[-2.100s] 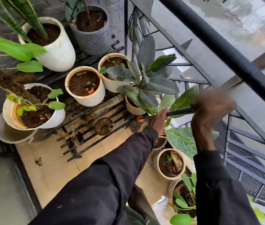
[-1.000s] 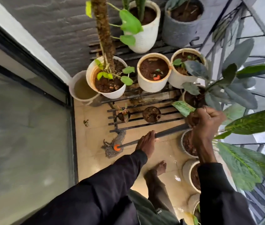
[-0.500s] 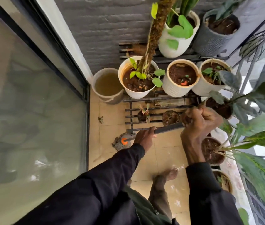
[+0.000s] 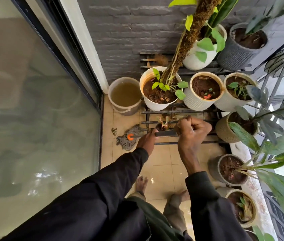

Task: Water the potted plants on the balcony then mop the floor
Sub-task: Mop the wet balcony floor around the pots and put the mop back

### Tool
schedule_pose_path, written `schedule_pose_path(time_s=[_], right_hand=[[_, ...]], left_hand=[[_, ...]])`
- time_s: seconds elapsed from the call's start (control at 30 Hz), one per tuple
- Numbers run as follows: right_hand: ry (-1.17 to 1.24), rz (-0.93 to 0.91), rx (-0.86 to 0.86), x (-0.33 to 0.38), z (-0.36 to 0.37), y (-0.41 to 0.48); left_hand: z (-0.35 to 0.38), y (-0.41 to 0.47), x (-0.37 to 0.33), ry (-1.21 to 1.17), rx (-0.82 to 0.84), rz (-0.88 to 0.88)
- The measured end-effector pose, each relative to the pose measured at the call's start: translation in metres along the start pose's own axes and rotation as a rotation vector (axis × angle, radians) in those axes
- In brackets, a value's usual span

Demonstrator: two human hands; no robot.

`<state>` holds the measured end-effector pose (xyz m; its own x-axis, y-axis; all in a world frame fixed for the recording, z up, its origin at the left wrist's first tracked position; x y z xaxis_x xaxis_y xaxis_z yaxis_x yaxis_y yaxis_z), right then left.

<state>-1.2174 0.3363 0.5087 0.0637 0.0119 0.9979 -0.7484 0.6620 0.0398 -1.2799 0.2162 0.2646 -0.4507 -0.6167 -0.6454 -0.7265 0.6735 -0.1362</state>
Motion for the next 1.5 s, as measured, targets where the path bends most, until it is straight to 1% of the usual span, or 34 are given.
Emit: schedule_pose_path(time_s=[0.07, 0.1, 0.17, 0.2, 0.23, 0.3, 0.4, 0.43, 0.6, 0.73, 0.93, 1.07, 1.17, 1.3, 1.4, 1.5], right_hand=[[-0.025, -0.018, -0.002, 0.011, 0.008, 0.007], [-0.022, -0.024, -0.005, 0.015, 0.010, 0.010], [-0.015, -0.033, -0.005, 0.023, 0.013, 0.017], [-0.021, -0.034, 0.000, 0.025, 0.014, 0.020], [-0.033, -0.031, 0.008, 0.024, 0.016, 0.023], [-0.055, -0.009, 0.029, 0.018, 0.022, 0.025], [-0.066, 0.025, 0.077, 0.001, 0.035, 0.027], [-0.065, 0.034, 0.091, -0.004, 0.039, 0.027], [-0.074, 0.040, 0.130, -0.004, 0.049, 0.023], [-0.100, 0.047, 0.132, -0.007, 0.039, 0.012], [-0.048, 0.061, 0.153, -0.003, 0.041, 0.010], [-0.072, 0.087, 0.093, -0.008, 0.054, 0.026], [-0.064, 0.092, 0.042, -0.005, 0.065, 0.036], [-0.074, 0.094, -0.055, -0.005, 0.072, 0.039], [-0.060, 0.083, -0.153, 0.000, 0.063, 0.033], [-0.035, 0.120, -0.229, -0.005, 0.050, 0.026]], left_hand=[[-0.010, 0.001, -0.007, 0.009, -0.025, 0.031], [-0.012, 0.003, -0.007, -0.028, -0.056, 0.023], [-0.014, 0.007, -0.010, -0.062, -0.054, 0.009], [-0.015, 0.009, -0.010, -0.057, -0.028, -0.006], [-0.014, 0.011, -0.006, -0.050, -0.021, -0.019], [-0.014, 0.012, 0.005, -0.127, -0.029, -0.082], [-0.012, 0.013, 0.019, -0.110, -0.018, -0.101], [-0.012, 0.013, 0.023, -0.161, -0.022, -0.117], [-0.012, 0.012, 0.035, -0.239, 0.041, -0.157], [-0.014, 0.009, 0.022, -0.244, 0.131, -0.166], [-0.007, 0.024, 0.037, -0.156, 0.270, -0.075], [-0.002, 0.038, 0.061, -0.172, 0.361, -0.080], [-0.003, 0.049, 0.079, -0.200, 0.354, -0.086], [-0.013, 0.052, 0.083, -0.217, 0.358, -0.034], [-0.008, 0.054, 0.085, -0.237, 0.456, 0.003], [0.004, 0.058, 0.091, -0.163, 0.557, 0.059]])
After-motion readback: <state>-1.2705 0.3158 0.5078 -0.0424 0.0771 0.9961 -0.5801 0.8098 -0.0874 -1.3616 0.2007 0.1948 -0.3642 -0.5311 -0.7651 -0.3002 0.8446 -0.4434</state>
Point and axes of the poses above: each hand's wrist, its own y-axis towards the middle knuckle, its own z-axis out of the palm, x = y × z, the point moved 10 cm from there along y, towards the middle knuckle, and after that the axes turned 14 degrees about z, right-handed, at the moved point
